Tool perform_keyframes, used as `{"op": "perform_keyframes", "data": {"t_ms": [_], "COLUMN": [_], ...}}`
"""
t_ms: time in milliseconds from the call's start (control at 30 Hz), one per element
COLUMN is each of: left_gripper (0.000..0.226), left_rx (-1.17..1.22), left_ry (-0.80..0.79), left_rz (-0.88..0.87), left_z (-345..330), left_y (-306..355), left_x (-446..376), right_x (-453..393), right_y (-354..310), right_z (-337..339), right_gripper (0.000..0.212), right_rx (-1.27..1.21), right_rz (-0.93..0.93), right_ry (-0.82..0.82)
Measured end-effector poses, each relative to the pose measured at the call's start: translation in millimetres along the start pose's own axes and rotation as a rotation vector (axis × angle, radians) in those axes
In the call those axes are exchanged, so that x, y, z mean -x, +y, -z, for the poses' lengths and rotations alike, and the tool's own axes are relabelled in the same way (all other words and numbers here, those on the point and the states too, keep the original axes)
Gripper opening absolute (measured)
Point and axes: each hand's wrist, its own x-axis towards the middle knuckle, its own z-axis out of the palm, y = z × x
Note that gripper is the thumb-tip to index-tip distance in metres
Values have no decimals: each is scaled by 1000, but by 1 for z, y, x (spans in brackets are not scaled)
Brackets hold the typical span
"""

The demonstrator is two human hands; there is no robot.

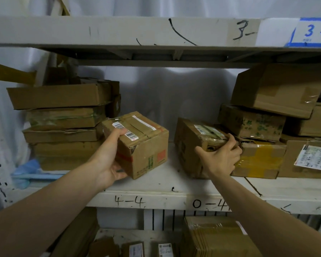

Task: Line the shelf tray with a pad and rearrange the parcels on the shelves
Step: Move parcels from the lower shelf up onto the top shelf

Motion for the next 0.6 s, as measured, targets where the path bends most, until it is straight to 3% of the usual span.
{"op": "perform_keyframes", "data": {"t_ms": [433, 600], "left_gripper": [29, 42], "left_rx": [52, 73], "left_ry": [-162, -180], "left_rz": [97, 109], "left_z": [37, 51], "left_y": [5, 4], "left_x": [-1, 11], "right_x": [54, 68], "right_y": [-23, -37], "right_z": [52, 63], "right_gripper": [93, 89], "right_rx": [-206, -251], "right_rz": [223, 239], "right_ry": [-49, -53]}}
